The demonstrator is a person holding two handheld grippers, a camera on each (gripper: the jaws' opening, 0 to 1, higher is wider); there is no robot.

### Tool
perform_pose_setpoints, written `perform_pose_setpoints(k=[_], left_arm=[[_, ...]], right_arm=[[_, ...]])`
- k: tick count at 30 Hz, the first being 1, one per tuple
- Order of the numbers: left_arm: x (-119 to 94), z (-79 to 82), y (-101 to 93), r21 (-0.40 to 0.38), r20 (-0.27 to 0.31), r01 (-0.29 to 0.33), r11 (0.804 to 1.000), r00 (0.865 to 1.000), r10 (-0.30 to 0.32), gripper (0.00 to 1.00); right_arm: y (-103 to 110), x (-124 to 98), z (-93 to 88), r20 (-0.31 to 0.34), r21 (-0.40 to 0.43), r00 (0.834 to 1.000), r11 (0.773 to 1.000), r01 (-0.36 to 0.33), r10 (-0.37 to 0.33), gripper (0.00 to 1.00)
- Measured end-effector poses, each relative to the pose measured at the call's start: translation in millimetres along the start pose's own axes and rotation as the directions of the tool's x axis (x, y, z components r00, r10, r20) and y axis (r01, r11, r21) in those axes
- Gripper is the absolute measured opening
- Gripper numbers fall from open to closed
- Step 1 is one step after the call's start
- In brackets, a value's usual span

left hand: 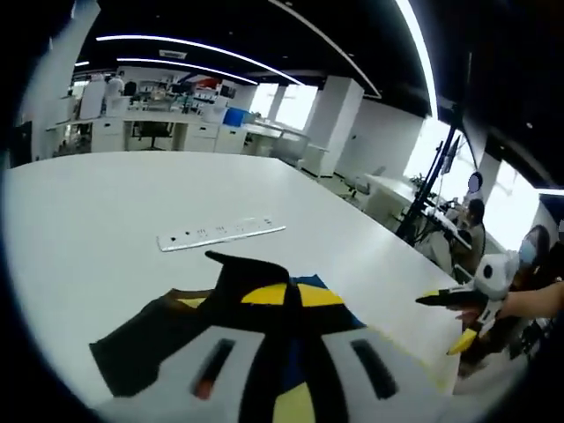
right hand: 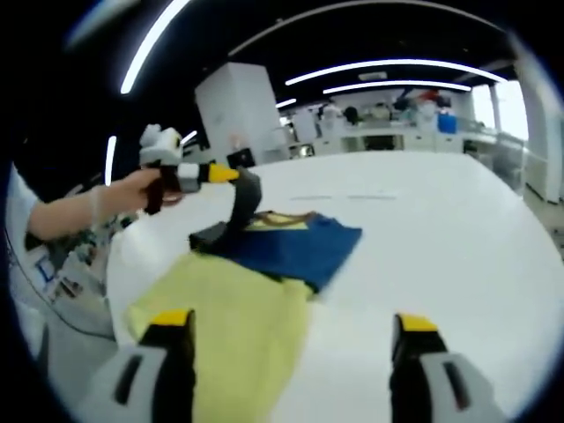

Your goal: Fold the garment on the visible template until the final outline fits inside the template.

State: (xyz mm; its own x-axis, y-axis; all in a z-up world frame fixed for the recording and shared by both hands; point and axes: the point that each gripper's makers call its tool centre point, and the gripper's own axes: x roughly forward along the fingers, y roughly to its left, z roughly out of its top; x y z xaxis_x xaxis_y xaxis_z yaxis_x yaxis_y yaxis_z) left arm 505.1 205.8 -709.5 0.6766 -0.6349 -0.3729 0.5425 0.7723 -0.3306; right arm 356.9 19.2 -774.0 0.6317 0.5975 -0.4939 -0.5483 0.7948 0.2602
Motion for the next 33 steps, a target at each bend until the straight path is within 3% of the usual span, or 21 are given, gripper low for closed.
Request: perform_pose_setpoints(k=[11,22,29,33], left_arm=[[38.2,-29.6,-28.7,-0.02,-0.059,0.038,0.999,0.998,-0.039,0.0],[46.9,-57.2,-40.2,-0.013,-0.124,0.065,0.998,0.99,-0.066,0.0],[51.9,-74.4,-51.7,0.011,-0.179,0.116,0.993,0.977,-0.112,0.0],[51.9,-78.0,-53.8,-0.001,-0.186,0.119,0.993,0.976,-0.117,0.0]], right_arm=[[-6.6,-4.7,-6.0,0.004,0.028,1.0,0.999,0.017,-0.017,0.92],[-10.5,-8.7,-12.3,0.005,0.054,1.0,0.998,0.031,-0.031,0.92],[-10.1,-7.5,-14.1,0.0,0.06,1.0,0.998,0.031,-0.031,0.92],[-10.3,-5.8,-14.2,-0.001,0.062,1.0,0.998,0.028,-0.028,0.92]])
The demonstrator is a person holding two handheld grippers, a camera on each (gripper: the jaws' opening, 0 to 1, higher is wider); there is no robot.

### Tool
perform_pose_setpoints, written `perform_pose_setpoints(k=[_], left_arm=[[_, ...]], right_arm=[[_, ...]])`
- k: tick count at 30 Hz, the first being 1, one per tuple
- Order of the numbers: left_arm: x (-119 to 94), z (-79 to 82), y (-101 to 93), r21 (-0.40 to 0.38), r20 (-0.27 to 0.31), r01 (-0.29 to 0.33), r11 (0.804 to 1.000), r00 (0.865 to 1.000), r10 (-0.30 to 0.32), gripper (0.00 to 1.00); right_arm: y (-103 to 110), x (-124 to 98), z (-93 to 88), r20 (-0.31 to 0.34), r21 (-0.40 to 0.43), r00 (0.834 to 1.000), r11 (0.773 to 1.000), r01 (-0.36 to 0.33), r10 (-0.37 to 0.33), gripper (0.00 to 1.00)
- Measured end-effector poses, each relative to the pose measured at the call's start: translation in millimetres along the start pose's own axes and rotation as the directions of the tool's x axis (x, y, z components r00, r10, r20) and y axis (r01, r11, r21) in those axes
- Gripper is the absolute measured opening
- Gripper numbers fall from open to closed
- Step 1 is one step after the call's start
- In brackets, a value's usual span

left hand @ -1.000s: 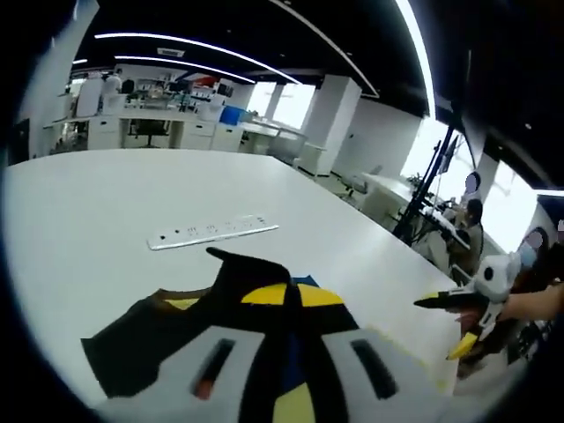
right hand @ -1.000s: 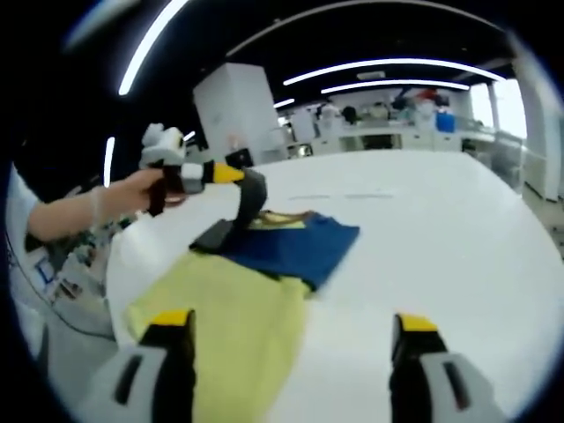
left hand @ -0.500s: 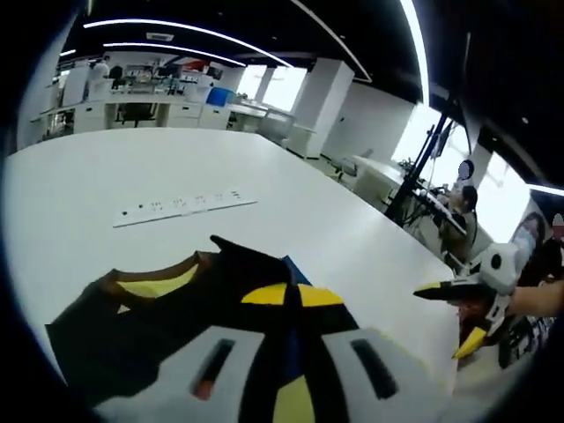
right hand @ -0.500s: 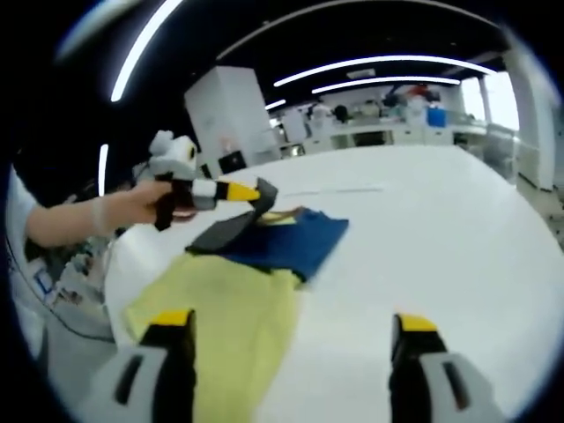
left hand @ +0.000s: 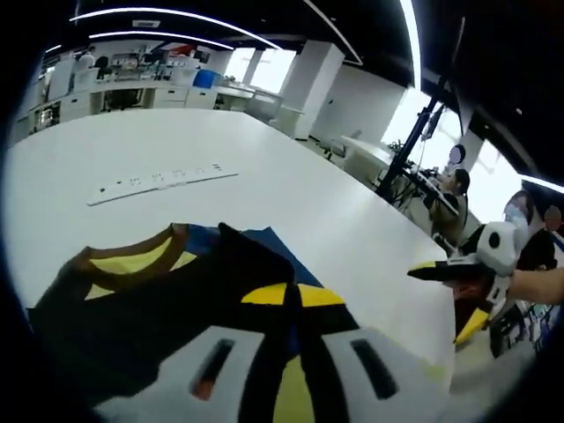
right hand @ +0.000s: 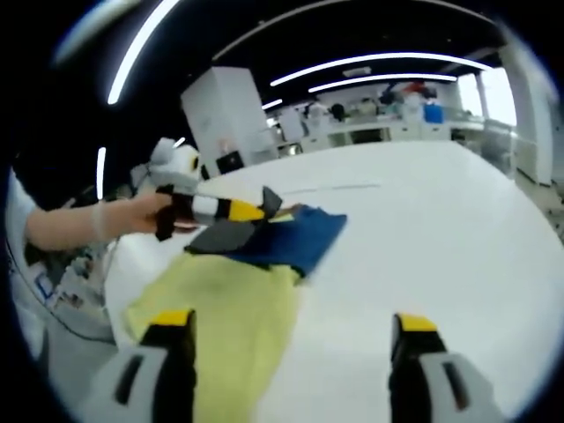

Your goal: Fold the garment on the visible template until the final outline fits inside the template.

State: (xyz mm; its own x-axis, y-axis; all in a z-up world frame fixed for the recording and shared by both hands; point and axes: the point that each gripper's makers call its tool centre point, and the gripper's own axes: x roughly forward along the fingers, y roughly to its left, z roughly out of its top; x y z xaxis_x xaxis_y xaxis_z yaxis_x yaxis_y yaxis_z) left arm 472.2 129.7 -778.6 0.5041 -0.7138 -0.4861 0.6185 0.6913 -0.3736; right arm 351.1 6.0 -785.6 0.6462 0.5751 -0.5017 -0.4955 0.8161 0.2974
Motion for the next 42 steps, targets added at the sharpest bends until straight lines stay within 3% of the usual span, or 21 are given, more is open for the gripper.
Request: perform_pose_setpoints(k=[5,7,21,26,33,42], left_arm=[[-0.5,-1.4,-0.5,0.018,0.0,0.01,1.0,1.0,-0.01,0.0],[-2.3,-0.9,-2.0,0.03,0.006,0.021,0.999,1.0,-0.021,0.05],[-7.3,9.4,-1.1,0.104,0.05,0.015,0.995,0.999,-0.02,0.78],[-13.5,13.5,2.6,0.106,0.068,0.01,0.994,0.998,-0.018,0.97],[-29.5,13.6,2.3,0.117,0.066,0.012,0.993,0.998,-0.02,0.99],[-72.2,6.2,10.1,0.097,0.114,-0.023,0.995,0.993,0.012,0.98]], right_arm=[[0.1,0.4,-1.0,0.0,0.002,1.0,1.0,-0.002,0.002,0.92],[0.5,0.7,-1.8,-0.003,0.0,1.0,1.0,-0.004,0.004,0.92],[6.3,4.1,2.5,0.004,-0.006,1.0,1.0,-0.019,0.019,0.92],[6.5,4.3,5.0,0.008,-0.013,1.0,1.0,-0.021,0.021,0.92],[8.3,3.2,10.9,0.022,-0.017,0.999,1.0,-0.023,0.023,0.92],[16.3,-0.3,20.3,0.018,-0.049,0.999,0.998,-0.033,0.034,0.92]])
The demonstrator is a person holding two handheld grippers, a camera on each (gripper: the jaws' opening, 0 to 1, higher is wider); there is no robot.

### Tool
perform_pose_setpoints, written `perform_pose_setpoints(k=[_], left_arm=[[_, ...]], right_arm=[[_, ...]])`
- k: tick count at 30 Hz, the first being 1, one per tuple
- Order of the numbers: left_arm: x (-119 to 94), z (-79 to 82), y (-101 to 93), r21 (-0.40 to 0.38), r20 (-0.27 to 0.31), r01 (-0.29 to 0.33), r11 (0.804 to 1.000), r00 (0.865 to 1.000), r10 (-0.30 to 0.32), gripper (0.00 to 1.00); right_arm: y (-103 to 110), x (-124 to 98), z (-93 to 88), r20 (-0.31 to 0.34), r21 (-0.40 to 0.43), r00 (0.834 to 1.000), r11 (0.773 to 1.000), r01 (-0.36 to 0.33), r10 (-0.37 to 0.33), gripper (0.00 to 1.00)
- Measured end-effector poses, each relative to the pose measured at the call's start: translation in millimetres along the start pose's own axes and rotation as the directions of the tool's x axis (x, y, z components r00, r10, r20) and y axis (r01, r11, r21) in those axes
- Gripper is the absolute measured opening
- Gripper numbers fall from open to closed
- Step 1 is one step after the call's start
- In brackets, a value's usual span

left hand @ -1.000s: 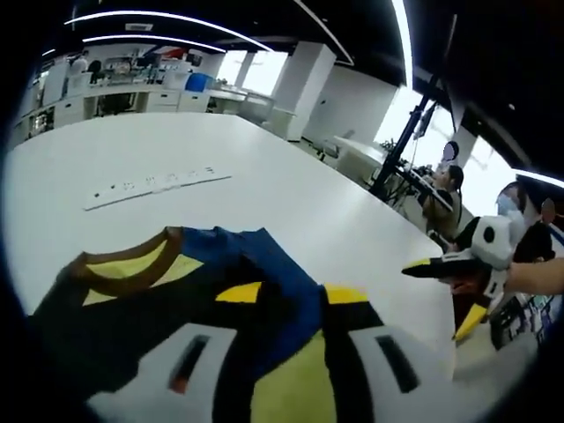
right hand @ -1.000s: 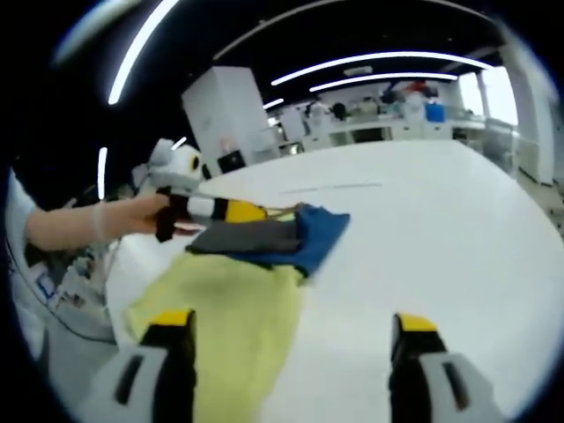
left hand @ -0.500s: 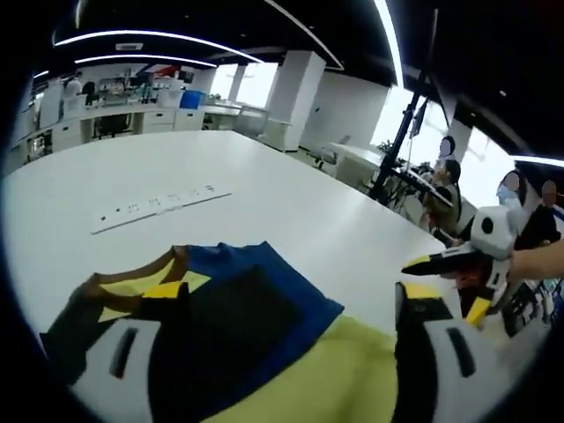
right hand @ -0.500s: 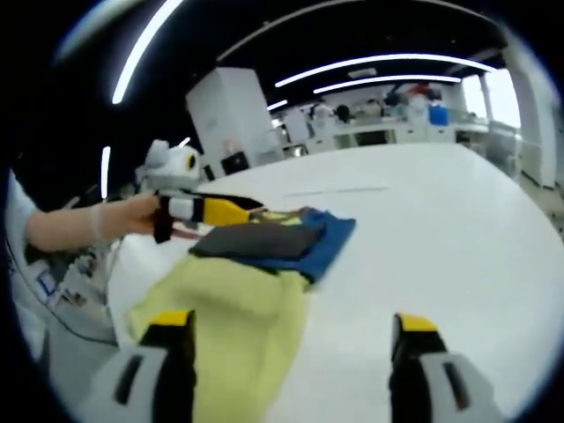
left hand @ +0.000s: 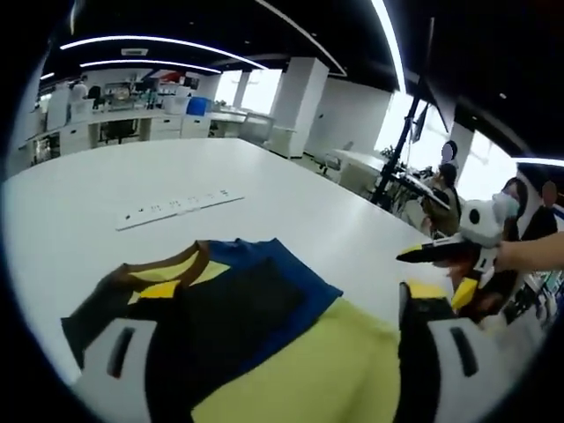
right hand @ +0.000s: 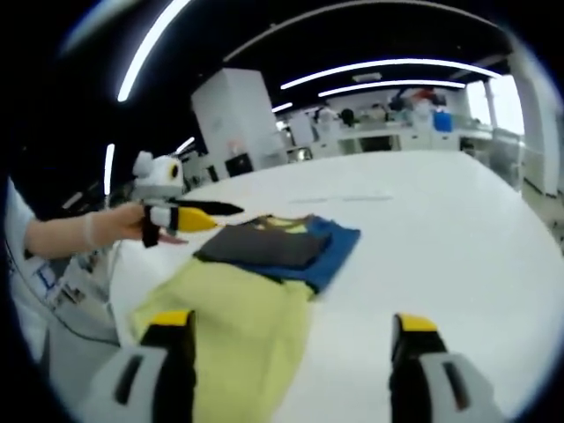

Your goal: Fold the garment on the visible template until the final outline fits inside the template.

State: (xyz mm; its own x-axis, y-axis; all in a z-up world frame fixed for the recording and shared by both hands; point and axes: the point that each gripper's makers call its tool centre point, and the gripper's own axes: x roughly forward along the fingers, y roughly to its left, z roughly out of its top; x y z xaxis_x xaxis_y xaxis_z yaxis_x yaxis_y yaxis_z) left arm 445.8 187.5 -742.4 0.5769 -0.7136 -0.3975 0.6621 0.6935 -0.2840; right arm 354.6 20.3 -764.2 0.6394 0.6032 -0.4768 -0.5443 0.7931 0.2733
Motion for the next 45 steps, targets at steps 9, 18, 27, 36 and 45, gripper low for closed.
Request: perform_pose_setpoints(k=[9,18,27,36,45], left_arm=[[-48.3,-14.4,15.7,-0.023,0.024,-0.064,0.998,0.998,0.065,0.96],[-89.8,-29.9,26.4,-0.041,0.028,-0.122,0.992,0.992,0.123,0.95],[-127.4,-45.3,43.2,-0.049,0.012,-0.172,0.984,0.985,0.172,0.94],[-153.9,-59.4,41.3,-0.054,0.009,-0.209,0.977,0.978,0.209,0.93],[-172.8,-81.5,36.6,-0.072,-0.025,-0.213,0.974,0.977,0.212,0.9]], right_arm=[[3.0,-1.3,6.9,0.003,-0.026,1.0,1.0,-0.008,0.009,0.92],[9.0,-1.3,7.1,0.0,-0.04,1.0,0.999,-0.019,0.019,0.92],[11.1,-2.1,11.6,0.013,-0.042,1.0,0.999,-0.023,0.023,0.91],[11.8,-4.1,9.0,0.005,-0.047,1.0,0.998,-0.03,0.03,0.91],[12.1,-10.1,-7.1,-0.042,-0.053,0.999,0.998,-0.021,0.019,0.89]])
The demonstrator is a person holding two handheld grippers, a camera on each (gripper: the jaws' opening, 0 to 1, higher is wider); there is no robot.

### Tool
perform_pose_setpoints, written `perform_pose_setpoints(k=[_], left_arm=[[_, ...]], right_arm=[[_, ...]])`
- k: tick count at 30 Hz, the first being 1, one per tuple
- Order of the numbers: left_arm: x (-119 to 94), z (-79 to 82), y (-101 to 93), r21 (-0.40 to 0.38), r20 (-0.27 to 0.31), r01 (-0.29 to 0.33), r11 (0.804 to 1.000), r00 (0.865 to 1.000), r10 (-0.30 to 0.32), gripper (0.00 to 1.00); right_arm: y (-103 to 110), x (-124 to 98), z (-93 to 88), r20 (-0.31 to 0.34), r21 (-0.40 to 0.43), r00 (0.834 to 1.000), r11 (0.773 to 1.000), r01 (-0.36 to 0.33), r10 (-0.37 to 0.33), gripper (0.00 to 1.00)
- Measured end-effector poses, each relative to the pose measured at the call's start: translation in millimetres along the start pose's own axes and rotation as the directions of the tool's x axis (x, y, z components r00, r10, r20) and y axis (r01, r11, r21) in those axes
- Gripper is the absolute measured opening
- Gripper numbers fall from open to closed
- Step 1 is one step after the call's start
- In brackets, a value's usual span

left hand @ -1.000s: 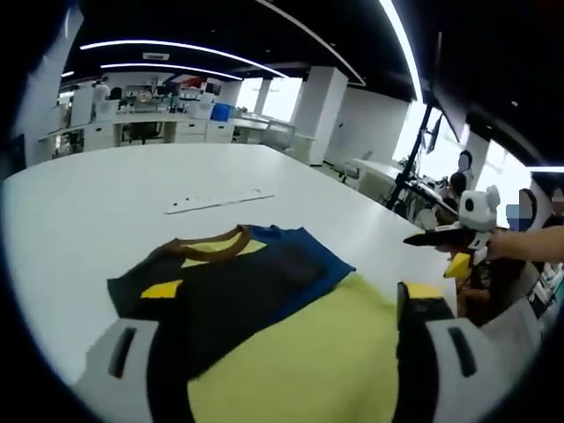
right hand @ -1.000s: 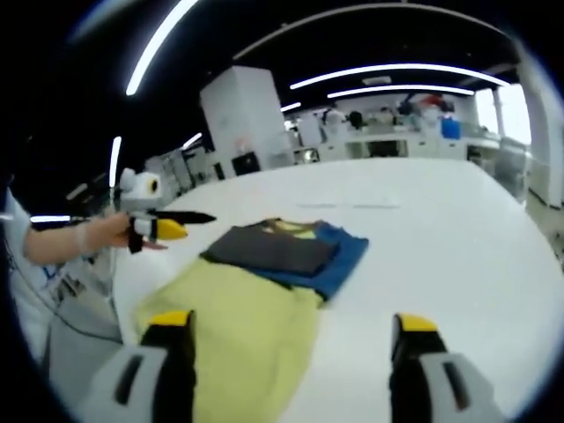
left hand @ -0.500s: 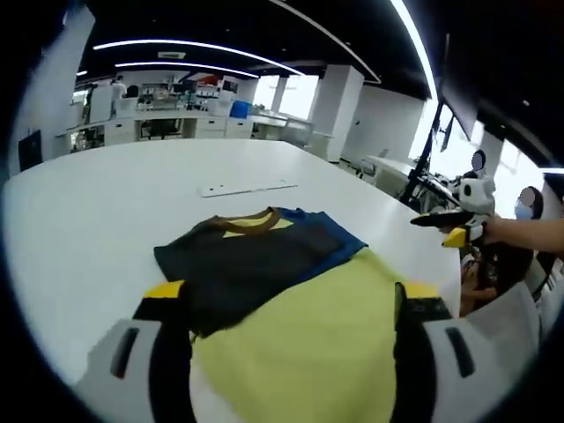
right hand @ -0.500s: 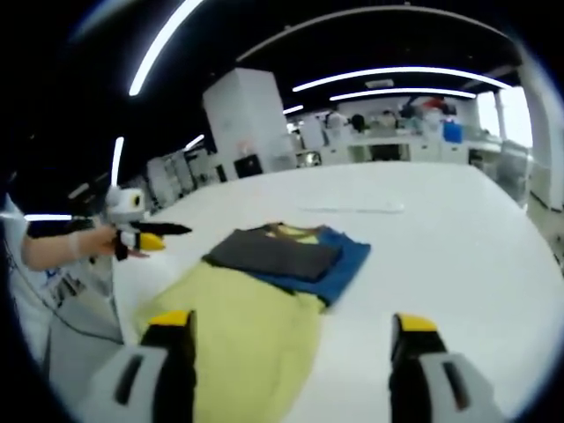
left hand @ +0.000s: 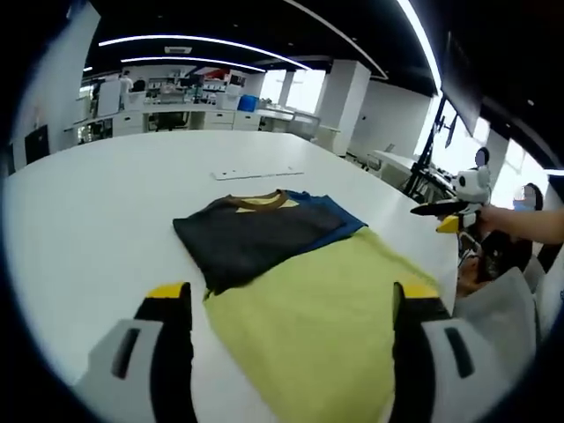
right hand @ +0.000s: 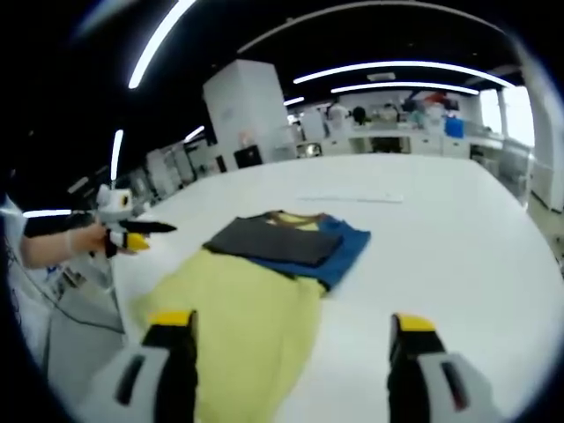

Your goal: Fold the garment on the visible template until the final outline fits inside the template.

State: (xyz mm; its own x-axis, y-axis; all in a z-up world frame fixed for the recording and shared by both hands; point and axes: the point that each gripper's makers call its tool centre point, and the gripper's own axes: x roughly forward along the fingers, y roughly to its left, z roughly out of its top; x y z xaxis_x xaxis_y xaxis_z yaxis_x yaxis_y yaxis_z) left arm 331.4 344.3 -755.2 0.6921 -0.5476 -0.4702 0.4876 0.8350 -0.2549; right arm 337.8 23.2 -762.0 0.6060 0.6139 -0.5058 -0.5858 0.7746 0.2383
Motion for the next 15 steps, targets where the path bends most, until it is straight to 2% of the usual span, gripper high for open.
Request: perform_pose_setpoints(k=[13,15], left_arm=[[-24.2,-37.0,-10.3,0.011,-0.081,0.025,1.0,0.996,-0.024,0.88],[-30.1,-46.4,-8.8,0.016,-0.099,0.023,1.0,0.995,-0.021,0.88]], right_arm=[[10.7,-9.0,-23.3,-0.025,0.018,1.0,1.0,-0.016,0.017,0.86],[12.7,-11.9,-27.7,-0.03,0.022,0.999,1.0,-0.019,0.02,0.85]])
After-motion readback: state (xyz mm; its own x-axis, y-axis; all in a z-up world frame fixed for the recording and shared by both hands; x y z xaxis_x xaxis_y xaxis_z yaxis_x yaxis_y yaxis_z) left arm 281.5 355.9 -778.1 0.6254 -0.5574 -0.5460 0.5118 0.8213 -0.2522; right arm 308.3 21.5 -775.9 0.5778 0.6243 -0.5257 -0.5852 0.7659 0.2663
